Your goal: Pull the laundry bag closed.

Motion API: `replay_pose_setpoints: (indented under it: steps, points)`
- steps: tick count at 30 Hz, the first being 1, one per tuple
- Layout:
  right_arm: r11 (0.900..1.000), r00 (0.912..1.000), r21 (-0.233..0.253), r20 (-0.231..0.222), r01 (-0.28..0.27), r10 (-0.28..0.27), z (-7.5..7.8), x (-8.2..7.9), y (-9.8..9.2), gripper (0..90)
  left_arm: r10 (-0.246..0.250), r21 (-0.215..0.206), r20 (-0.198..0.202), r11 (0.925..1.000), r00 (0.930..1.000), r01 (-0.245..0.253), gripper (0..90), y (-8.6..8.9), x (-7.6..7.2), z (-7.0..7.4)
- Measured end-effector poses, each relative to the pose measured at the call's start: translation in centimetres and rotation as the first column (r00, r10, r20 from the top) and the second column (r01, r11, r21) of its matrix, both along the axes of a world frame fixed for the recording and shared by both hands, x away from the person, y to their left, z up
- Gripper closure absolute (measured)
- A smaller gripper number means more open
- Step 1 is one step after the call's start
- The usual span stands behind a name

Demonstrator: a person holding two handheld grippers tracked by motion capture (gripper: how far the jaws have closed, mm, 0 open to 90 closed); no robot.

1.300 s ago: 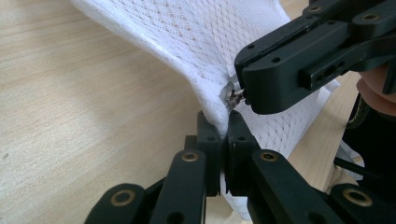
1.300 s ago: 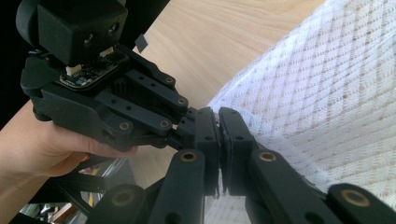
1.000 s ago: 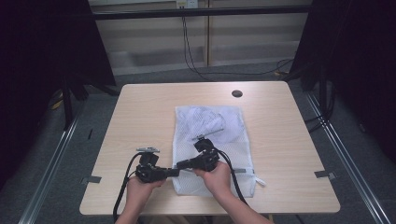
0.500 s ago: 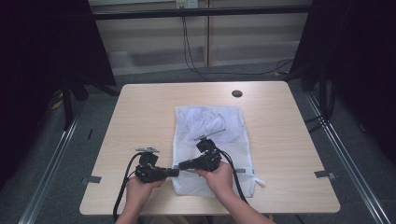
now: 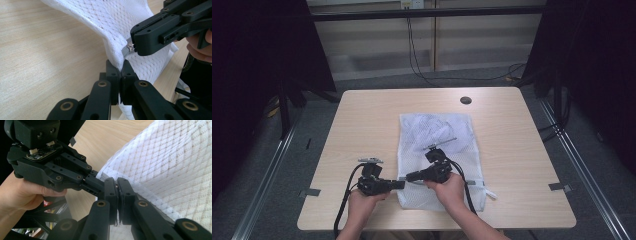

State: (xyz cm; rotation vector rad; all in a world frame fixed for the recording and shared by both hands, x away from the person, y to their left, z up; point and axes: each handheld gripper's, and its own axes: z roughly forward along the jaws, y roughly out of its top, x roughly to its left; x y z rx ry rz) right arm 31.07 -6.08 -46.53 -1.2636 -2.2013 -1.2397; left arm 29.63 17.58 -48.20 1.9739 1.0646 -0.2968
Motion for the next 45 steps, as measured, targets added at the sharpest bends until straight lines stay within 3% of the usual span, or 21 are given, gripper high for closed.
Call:
replay_pose_setpoints:
  steps: [11,13,45]
  points:
    - [1.0,1.0,-0.009,0.005,0.001,-0.001,0.1,0.0,-0.4,87.2,0.003,-0.003,-0.003,1.0,1.0,-0.003,88.1,0.1,0.0,0.1]
    - [1.0,0.9999,-0.005,-0.003,0.011,-0.011,0.1,0.0,-0.8,87.1,0.006,-0.022,-0.006,0.9997,1.0,-0.007,88.1,0.2,0.1,0.0]
    - [0.999,0.9991,-0.015,-0.02,0.037,-0.037,-0.3,-0.1,-3.2,87.1,0.013,-0.023,-0.007,0.9996,0.9999,-0.013,88.1,0.2,0.1,0.0]
